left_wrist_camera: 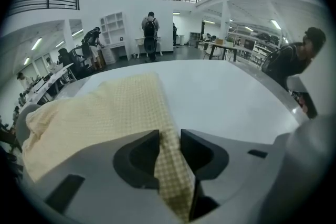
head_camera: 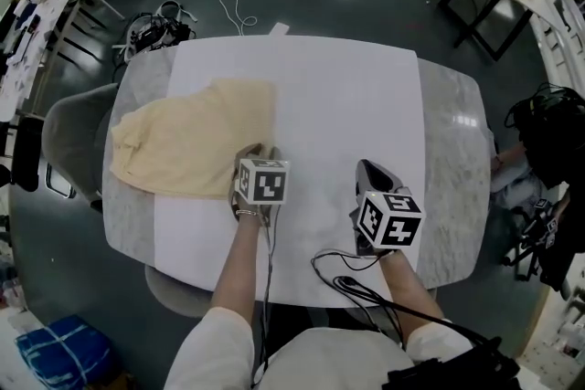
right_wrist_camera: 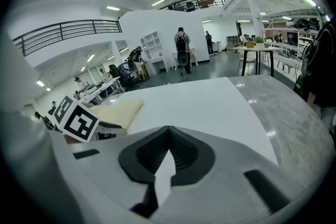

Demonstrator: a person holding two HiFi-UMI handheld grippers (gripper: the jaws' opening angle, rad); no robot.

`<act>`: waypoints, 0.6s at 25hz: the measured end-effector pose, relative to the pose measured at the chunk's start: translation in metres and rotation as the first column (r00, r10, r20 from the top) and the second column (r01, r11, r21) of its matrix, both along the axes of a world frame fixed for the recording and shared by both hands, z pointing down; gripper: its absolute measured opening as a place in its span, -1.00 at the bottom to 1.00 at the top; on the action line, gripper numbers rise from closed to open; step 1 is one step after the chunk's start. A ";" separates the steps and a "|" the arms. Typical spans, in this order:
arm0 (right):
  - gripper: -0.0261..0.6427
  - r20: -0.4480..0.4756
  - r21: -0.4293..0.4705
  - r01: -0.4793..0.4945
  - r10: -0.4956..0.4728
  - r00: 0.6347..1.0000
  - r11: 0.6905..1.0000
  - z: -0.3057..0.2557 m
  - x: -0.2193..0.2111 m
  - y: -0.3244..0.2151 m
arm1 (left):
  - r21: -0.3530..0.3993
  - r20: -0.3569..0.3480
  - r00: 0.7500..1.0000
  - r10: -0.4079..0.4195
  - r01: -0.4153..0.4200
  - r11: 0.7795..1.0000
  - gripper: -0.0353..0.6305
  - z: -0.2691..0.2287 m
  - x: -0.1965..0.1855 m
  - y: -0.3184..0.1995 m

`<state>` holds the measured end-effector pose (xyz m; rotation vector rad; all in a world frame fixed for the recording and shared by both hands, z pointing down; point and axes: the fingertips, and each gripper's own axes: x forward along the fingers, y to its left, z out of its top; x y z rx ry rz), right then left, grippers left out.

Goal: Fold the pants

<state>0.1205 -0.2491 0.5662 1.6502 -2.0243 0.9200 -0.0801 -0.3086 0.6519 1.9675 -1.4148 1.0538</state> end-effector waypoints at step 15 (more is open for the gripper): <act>-0.94 0.004 0.030 0.013 -0.013 1.000 0.999 -0.024 -0.020 0.007 | 0.016 -0.048 0.999 0.003 -0.003 1.000 -0.81 -0.038 -0.023 0.005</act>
